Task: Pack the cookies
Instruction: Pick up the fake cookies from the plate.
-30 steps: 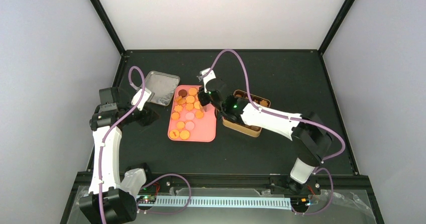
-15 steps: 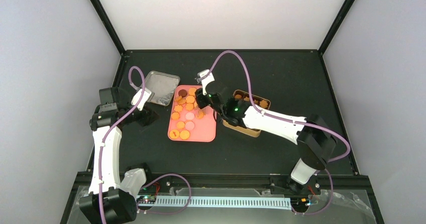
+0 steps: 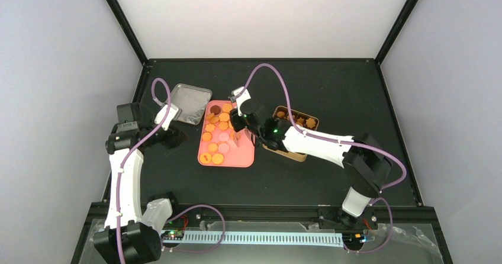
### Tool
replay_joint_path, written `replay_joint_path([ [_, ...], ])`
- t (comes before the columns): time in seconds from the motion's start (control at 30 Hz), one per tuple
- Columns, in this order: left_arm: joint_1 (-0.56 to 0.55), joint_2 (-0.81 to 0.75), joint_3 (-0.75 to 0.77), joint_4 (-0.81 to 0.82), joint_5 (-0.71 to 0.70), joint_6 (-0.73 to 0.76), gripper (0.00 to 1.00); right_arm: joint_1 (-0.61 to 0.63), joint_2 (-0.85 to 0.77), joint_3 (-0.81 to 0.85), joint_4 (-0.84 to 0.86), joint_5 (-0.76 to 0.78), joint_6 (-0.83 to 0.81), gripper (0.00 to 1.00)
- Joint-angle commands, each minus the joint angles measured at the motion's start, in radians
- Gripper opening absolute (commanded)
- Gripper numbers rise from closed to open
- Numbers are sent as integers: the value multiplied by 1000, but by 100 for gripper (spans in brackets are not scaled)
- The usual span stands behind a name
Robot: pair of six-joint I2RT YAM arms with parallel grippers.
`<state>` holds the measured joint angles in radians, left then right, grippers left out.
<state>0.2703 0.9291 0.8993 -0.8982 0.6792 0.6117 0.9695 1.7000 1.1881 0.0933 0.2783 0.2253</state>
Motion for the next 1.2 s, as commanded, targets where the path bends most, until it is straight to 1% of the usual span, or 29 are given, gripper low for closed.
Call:
replay_joint_path([
  [0.0, 10, -13, 14, -16, 5, 16, 60, 12, 23, 3, 56, -15, -3, 30],
  [0.1, 9, -13, 13, -17, 8, 13, 60, 17, 36, 26, 64, -14, -20, 28],
  [0.43, 10, -18, 23, -23, 8, 13, 60, 16, 111, 149, 60, 5, -68, 28],
  [0.67, 10, -15, 26, -24, 4, 19, 60, 16, 143, 163, 80, 32, -92, 27],
  [0.87, 10, -13, 21, -22, 8, 17, 60, 15, 141, 134, 82, 33, -89, 26],
  [0.97, 10, -13, 20, -21, 7, 17, 60, 15, 134, 108, 88, 21, -72, 23],
  [1.03, 10, -13, 21, -22, 7, 17, 60, 15, 126, 100, 86, 21, -62, 19],
  [1.17, 10, -16, 22, -25, 5, 21, 60, 15, 70, 87, 83, 47, -63, 13],
])
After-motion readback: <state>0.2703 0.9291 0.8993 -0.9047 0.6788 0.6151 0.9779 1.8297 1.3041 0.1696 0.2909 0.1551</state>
